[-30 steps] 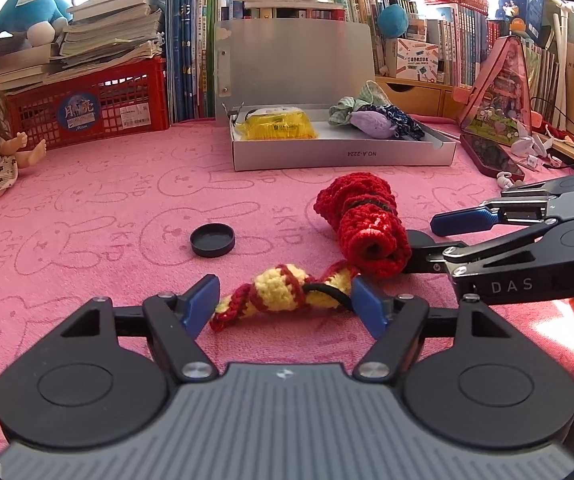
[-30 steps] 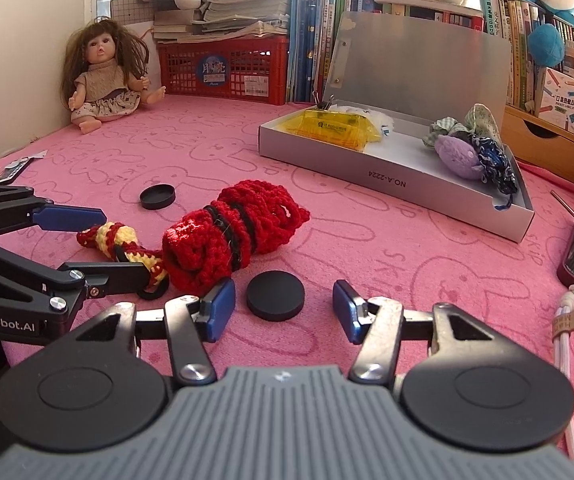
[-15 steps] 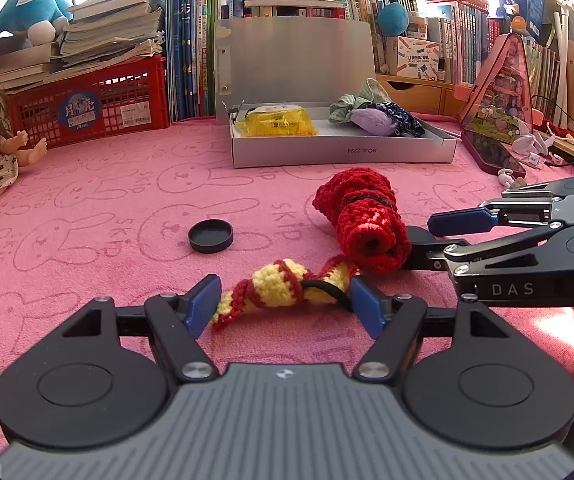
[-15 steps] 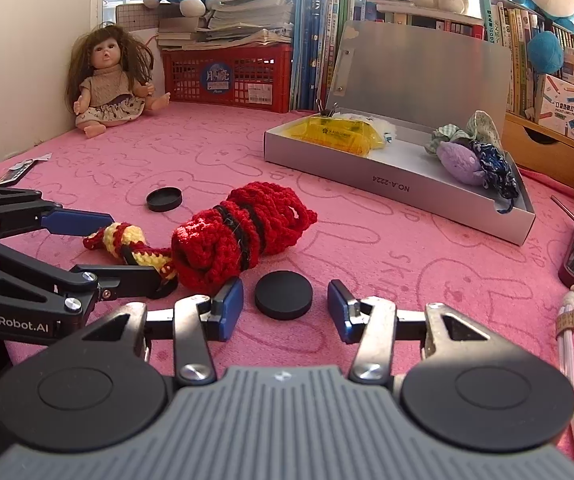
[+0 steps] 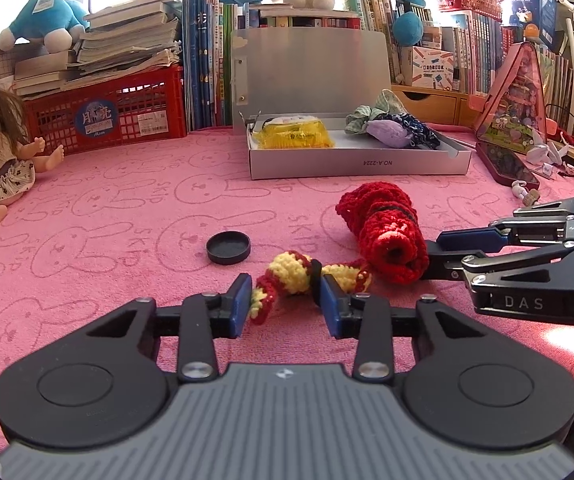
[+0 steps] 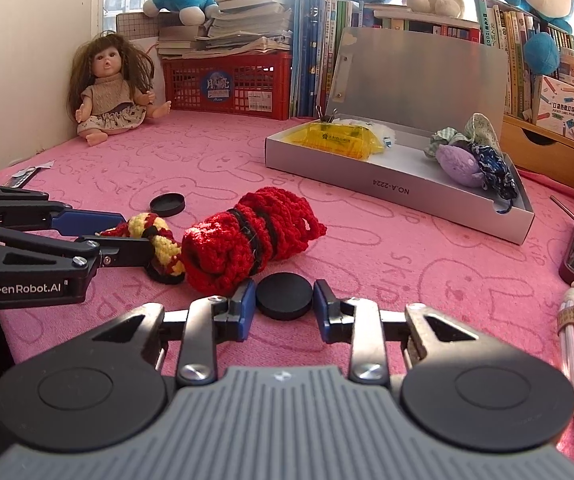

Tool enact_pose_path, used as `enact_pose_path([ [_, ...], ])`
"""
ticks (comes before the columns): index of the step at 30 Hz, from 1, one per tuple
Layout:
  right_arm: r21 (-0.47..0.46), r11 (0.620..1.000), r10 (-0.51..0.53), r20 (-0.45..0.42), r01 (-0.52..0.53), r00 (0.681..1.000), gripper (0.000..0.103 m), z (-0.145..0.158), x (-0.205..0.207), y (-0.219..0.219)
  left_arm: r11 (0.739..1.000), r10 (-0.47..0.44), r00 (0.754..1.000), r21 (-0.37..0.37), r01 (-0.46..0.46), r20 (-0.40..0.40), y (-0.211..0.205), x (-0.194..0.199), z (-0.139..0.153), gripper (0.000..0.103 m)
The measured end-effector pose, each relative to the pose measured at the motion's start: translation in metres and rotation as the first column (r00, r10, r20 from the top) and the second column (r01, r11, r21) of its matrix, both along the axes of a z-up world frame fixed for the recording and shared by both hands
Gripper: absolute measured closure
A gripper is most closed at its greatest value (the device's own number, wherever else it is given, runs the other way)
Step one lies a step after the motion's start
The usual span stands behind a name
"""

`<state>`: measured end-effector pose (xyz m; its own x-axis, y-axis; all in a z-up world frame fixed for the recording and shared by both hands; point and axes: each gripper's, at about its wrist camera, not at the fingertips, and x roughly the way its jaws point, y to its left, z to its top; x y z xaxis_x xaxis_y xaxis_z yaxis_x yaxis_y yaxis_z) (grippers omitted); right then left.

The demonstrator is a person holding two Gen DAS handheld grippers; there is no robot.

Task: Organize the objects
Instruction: 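Close left tool on the knitted strip while right tool closes on the black lid, then carry the knitted strip with left tool into the white box while right tool carries the lid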

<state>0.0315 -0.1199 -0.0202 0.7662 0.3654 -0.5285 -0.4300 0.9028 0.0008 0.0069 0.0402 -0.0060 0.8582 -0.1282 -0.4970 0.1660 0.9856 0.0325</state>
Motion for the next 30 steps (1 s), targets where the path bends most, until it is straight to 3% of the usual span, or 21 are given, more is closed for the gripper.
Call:
enact_pose_path([
  [17,0.069,0.996,-0.063,-0.008,0.064,0.998,0.068,-0.001,0.002,-0.012,0.999,-0.016,1.000,-0.039,0.017,0.025,0.003,0.000,0.008,0.062],
  [25,0.071,0.995,-0.073,-0.007,0.073,0.997,0.068,-0.001,0.002,-0.013,0.999,-0.015,1.000,-0.049,0.014,-0.013,-0.001,0.011,0.001,0.040],
  [30,0.070,0.995,-0.074,-0.006,0.074,0.997,0.067,-0.001,0.002,-0.013,0.999,-0.022,1.000,-0.029,0.021,-0.021,-0.008,0.019,-0.004,0.039],
])
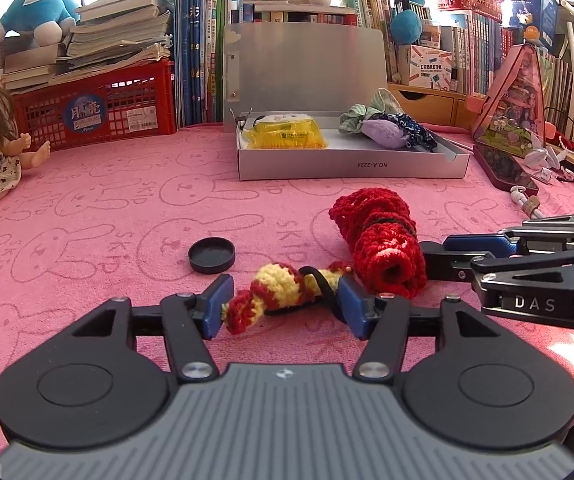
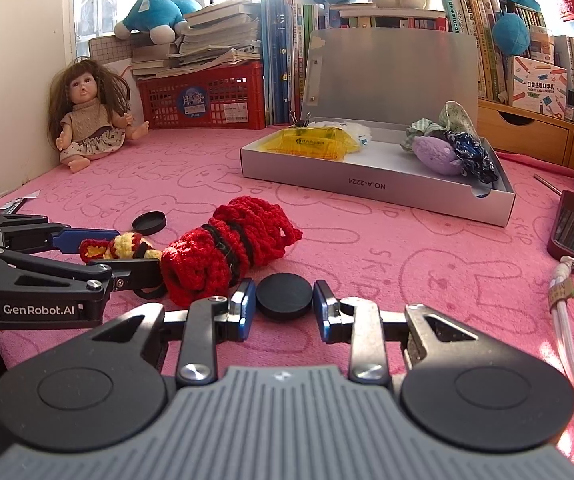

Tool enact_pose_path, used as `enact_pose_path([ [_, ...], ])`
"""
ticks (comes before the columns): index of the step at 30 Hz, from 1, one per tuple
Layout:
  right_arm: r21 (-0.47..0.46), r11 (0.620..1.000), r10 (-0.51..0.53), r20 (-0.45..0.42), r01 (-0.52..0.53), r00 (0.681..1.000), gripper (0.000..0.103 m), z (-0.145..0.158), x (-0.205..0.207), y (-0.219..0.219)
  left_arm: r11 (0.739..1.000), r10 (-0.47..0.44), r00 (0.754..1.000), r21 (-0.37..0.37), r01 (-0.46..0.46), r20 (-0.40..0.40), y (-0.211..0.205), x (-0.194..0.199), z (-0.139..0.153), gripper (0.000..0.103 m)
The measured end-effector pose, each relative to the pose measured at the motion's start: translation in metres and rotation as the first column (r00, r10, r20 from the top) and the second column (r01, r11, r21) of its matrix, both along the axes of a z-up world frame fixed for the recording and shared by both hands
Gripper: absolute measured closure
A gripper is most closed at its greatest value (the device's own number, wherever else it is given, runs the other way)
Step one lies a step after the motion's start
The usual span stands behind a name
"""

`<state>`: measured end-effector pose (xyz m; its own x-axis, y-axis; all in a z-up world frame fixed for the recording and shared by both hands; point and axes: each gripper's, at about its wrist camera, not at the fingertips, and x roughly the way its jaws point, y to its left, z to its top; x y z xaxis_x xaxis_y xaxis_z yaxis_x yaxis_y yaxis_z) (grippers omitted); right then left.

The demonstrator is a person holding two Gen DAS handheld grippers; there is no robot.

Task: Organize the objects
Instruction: 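Carry the knitted strip with left tool into the white box while right tool carries the lid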

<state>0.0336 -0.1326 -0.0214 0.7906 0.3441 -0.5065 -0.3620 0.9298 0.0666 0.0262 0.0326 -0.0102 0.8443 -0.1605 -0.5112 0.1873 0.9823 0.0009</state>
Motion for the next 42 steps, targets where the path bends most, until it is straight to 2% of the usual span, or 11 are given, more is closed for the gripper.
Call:
enact_pose_path([
  [5,0.000,1.000,0.001,0.000,-0.001,1.000,0.067,0.000,0.000,0.000,0.999,-0.001,1.000,-0.047,0.000,-0.021,0.001,0.006,-0.003,0.042],
  [7,0.000,1.000,0.000,0.001,0.000,1.000,0.067,0.000,0.000,0.000,0.998,-0.007,1.000,-0.056,0.006,-0.022,0.000,0.006,-0.002,0.056],
  [8,0.000,1.000,0.000,0.001,0.000,1.000,0.067,0.000,0.000,0.000,0.998,-0.010,1.000,-0.056,0.008,-0.023,0.000,0.005,-0.001,0.059],
  [9,0.000,1.000,-0.001,0.001,0.001,1.000,0.067,0.000,0.000,0.000,0.999,-0.008,1.000,-0.052,0.007,-0.022,-0.001,0.005,-0.001,0.070],
  [10,-0.001,1.000,-0.003,0.001,0.003,1.000,0.067,0.000,0.000,0.000,0.999,-0.003,1.000,-0.046,0.002,-0.020,-0.001,0.004,0.000,0.071],
  [18,0.025,0.998,-0.052,-0.019,0.052,0.998,0.068,0.007,0.008,-0.010,0.999,-0.002,1.000,-0.051,0.003,0.028,0.002,0.003,0.020,0.072],
  [29,0.000,0.989,-0.148,0.072,0.149,0.986,0.068,0.043,0.035,-0.033,0.999,-0.023,0.995,-0.028,0.026,0.097,-0.004,0.041,0.060,0.072],
  [42,-0.002,0.972,-0.235,0.067,0.235,0.970,0.068,0.061,0.079,-0.062,0.996,-0.026,0.997,-0.078,0.031,0.066,-0.014,0.108,0.076,0.072],
])
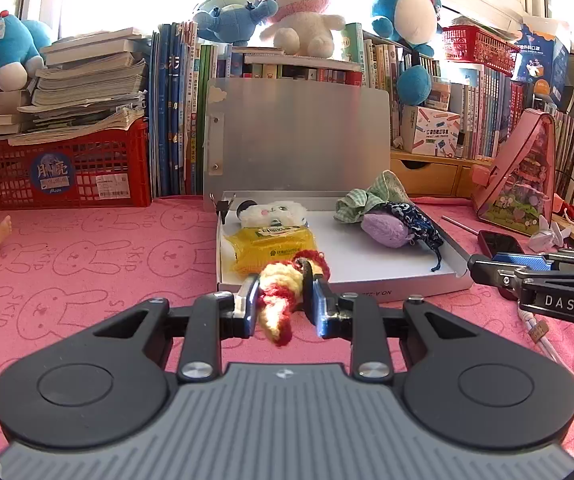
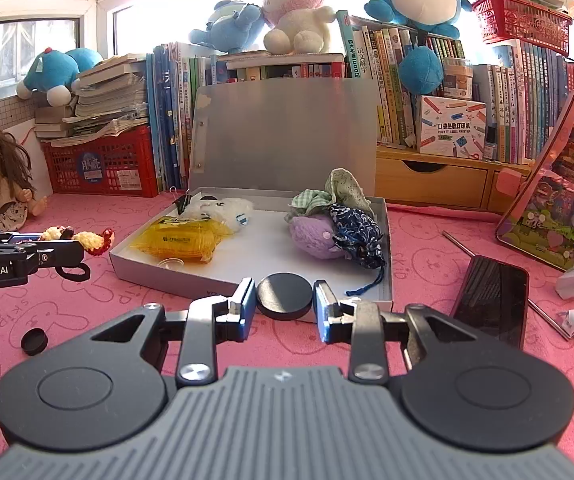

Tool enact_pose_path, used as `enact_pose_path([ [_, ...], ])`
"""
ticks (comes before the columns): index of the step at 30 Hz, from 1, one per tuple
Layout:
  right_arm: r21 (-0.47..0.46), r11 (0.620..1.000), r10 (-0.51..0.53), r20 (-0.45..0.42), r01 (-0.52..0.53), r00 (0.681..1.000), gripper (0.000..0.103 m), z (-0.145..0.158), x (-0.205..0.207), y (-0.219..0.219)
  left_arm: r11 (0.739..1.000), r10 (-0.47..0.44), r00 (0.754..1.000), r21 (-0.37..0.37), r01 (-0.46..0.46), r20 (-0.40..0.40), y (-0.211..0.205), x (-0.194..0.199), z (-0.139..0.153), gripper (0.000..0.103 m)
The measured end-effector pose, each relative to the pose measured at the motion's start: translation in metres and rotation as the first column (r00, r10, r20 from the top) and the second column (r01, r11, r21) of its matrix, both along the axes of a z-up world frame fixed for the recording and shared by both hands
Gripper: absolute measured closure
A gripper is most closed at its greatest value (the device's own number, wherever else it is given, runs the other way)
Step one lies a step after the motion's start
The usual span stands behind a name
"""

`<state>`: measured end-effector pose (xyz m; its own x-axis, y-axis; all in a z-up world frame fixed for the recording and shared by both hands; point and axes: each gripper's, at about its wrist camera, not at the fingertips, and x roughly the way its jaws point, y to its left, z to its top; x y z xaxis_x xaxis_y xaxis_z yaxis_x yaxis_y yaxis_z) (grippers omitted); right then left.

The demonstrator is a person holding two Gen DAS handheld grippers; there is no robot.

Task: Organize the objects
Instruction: 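Carry the knitted strip with left tool into the white box while right tool carries the lid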

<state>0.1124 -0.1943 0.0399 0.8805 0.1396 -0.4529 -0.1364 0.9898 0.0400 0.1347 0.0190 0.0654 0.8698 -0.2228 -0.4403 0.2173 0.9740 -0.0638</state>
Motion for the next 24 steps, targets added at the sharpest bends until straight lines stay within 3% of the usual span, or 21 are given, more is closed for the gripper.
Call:
enact_pose_path([
  [24,0.151,0.980,-0.101,-0.163,0.126,0.981,0.068,-0.025,0.087,-0.043,0.999,0.035,0.992,0.010,-0.034,-0.125,-0.003,0.106,-0.031,0.072],
])
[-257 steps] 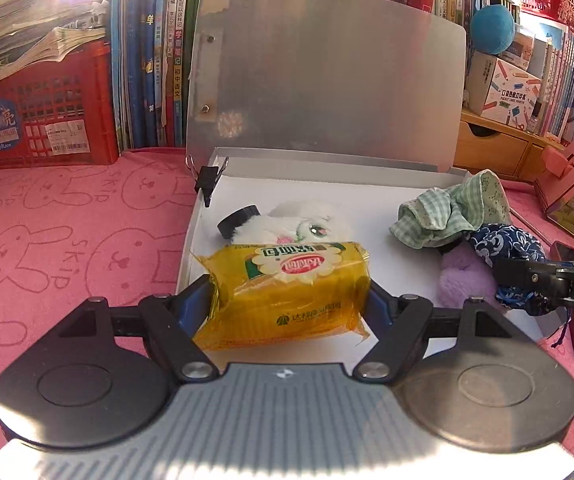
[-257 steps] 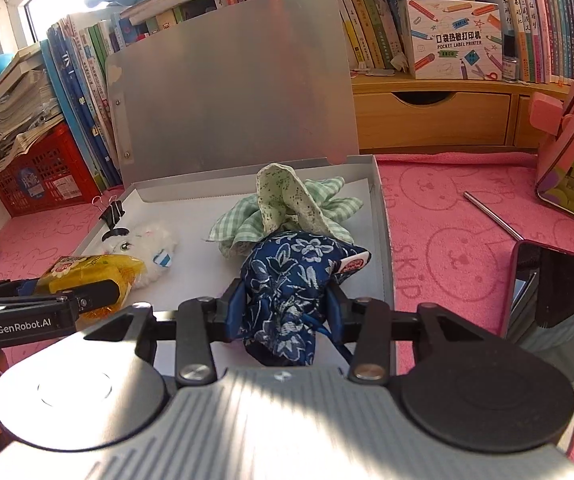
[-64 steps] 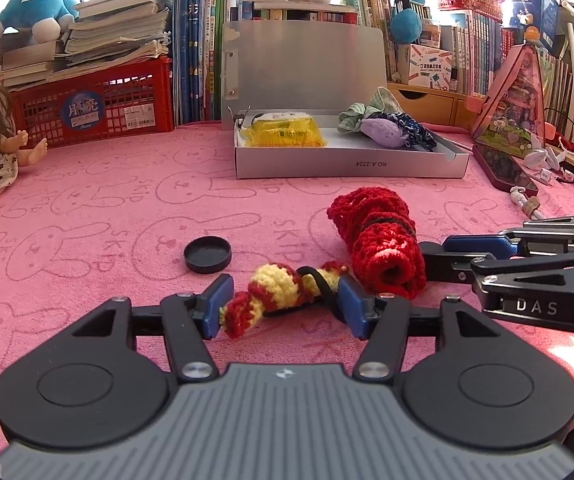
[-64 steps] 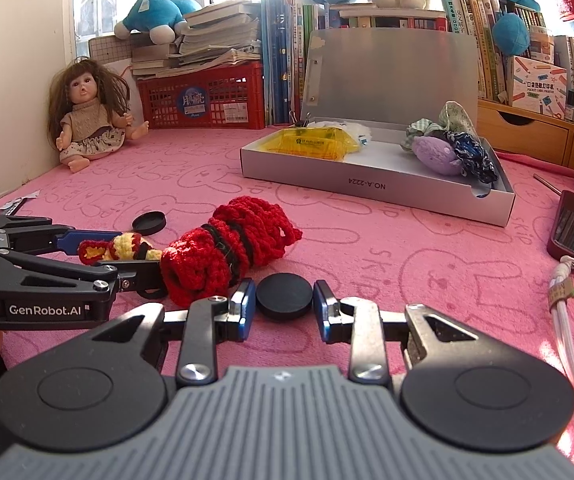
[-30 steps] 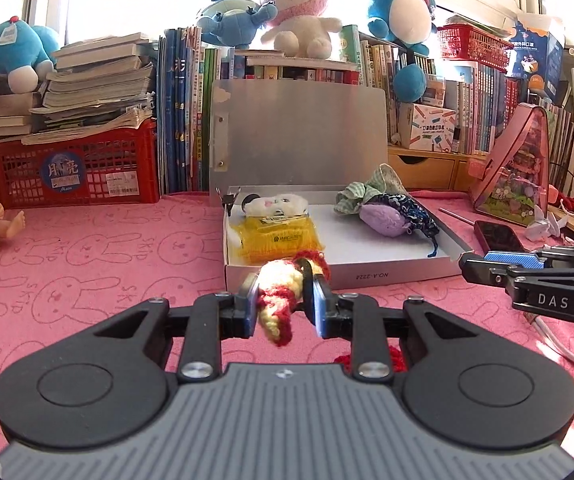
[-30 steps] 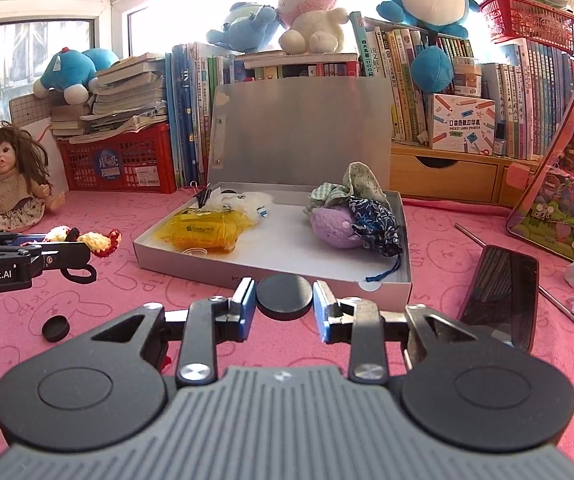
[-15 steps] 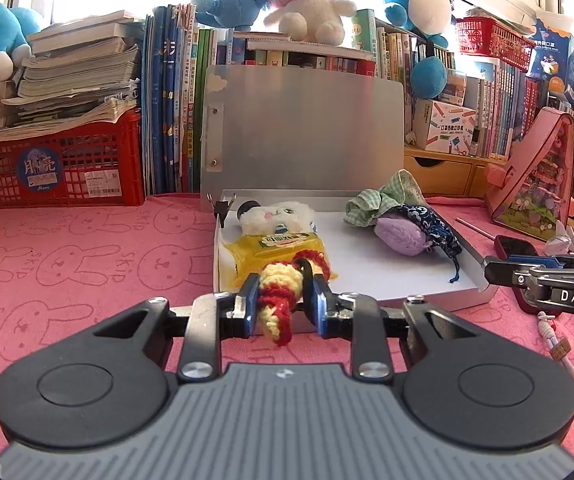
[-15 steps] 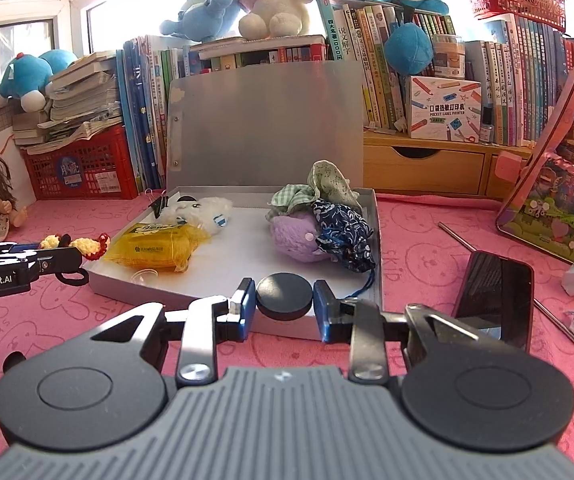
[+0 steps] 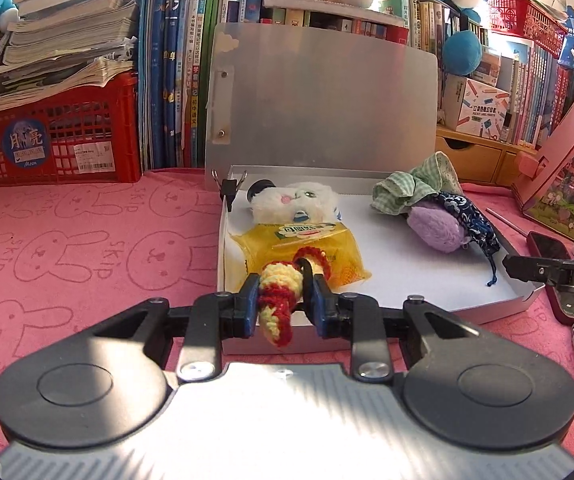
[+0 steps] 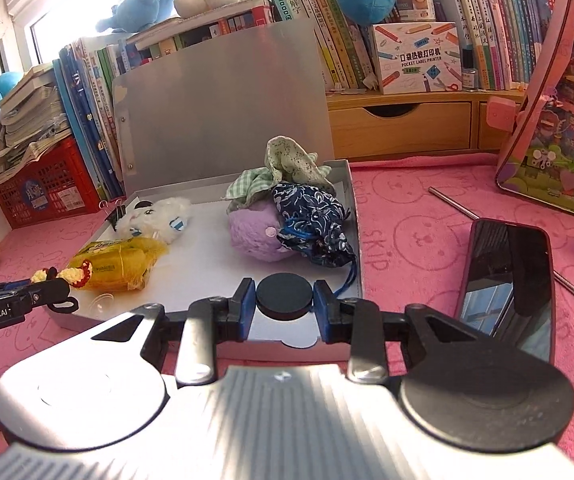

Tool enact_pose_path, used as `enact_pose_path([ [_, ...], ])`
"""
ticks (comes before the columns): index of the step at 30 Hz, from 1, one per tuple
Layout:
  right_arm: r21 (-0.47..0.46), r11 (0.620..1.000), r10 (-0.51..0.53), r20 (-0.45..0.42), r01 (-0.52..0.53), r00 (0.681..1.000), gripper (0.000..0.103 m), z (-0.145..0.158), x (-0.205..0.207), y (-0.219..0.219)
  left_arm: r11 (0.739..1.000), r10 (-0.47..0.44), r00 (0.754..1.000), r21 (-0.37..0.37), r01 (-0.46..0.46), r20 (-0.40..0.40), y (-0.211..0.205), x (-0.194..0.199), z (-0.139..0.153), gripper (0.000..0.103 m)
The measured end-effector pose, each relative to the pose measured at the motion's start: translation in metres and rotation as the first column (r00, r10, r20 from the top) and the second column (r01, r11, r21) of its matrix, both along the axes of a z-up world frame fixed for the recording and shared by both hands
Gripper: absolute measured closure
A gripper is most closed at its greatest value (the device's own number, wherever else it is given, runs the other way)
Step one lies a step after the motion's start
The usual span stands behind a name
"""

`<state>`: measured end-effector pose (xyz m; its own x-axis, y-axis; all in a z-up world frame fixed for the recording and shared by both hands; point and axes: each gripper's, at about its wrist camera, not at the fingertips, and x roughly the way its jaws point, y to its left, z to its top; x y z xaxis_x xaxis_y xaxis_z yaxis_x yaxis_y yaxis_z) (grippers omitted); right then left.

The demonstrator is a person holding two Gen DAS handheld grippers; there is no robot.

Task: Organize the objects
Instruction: 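Carry the knitted strip with left tool into the white box while right tool carries the lid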

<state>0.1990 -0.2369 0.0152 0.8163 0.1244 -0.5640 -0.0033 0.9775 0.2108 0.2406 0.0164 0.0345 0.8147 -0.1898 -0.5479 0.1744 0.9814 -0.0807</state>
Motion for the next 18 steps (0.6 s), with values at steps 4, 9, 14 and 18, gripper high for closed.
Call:
enact_pose_path([
  [4,0.015,1.000,-0.001,-0.011,0.001,1.000,0.068,-0.005,0.006,-0.003,1.000,0.009,1.000,0.011,-0.009,-0.012,-0.001,0.007,-0.006,0.072],
  [9,0.021,1.000,0.006,-0.023,-0.006,1.000,0.068,-0.008,0.014,-0.003,1.000,0.017,1.000,0.024,-0.017,-0.022,-0.003,0.019,-0.011,0.072],
  [14,0.034,0.999,0.006,-0.038,-0.005,0.999,0.068,-0.008,0.024,-0.005,0.999,0.020,0.999,0.026,-0.019,-0.036,-0.006,0.030,-0.014,0.072],
  [18,0.031,0.999,0.009,-0.052,-0.007,0.999,0.068,-0.010,0.031,-0.004,0.999,0.020,0.999,0.040,-0.018,-0.049,-0.009,0.038,-0.017,0.072],
])
